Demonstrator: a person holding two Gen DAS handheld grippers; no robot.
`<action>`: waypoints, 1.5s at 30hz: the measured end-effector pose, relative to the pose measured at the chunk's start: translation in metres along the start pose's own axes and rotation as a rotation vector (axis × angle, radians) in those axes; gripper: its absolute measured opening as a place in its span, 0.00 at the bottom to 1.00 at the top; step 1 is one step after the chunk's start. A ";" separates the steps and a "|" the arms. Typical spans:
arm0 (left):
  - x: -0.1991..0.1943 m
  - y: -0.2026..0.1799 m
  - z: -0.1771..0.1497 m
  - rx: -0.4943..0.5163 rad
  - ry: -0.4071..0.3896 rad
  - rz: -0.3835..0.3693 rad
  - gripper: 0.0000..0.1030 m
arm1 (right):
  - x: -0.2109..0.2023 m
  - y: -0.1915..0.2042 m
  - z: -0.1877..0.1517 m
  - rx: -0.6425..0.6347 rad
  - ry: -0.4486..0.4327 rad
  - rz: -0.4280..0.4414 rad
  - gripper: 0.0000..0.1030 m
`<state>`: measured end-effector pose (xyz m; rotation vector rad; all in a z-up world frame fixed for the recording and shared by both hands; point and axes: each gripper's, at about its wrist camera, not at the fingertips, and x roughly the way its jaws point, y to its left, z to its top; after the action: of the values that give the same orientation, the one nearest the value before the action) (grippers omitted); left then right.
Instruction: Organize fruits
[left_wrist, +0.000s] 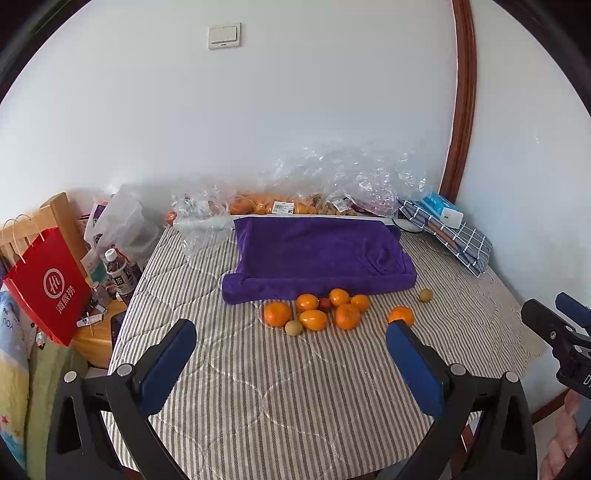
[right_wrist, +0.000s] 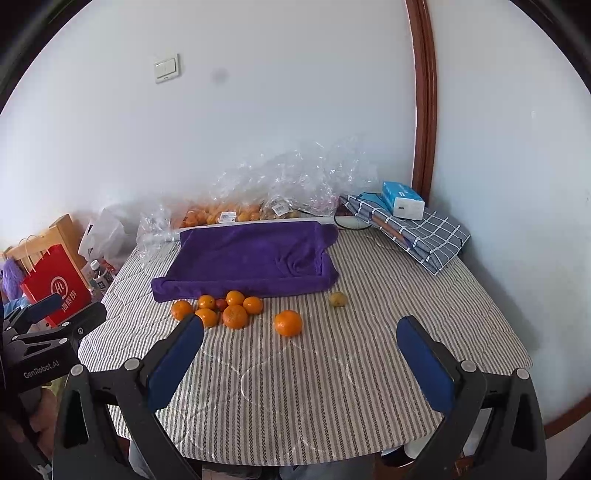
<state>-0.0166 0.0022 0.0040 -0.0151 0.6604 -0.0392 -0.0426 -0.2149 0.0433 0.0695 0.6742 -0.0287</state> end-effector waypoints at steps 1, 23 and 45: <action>0.000 0.000 0.000 0.002 0.001 -0.002 1.00 | 0.000 0.000 -0.001 0.000 -0.003 0.007 0.99; -0.002 -0.001 -0.003 0.010 -0.002 0.001 1.00 | 0.002 0.003 -0.003 0.003 -0.010 0.020 0.99; -0.009 0.002 0.000 0.006 -0.021 0.008 1.00 | 0.000 0.002 -0.002 0.008 -0.020 0.028 0.99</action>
<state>-0.0238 0.0047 0.0097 -0.0073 0.6393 -0.0336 -0.0438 -0.2131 0.0418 0.0859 0.6533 -0.0052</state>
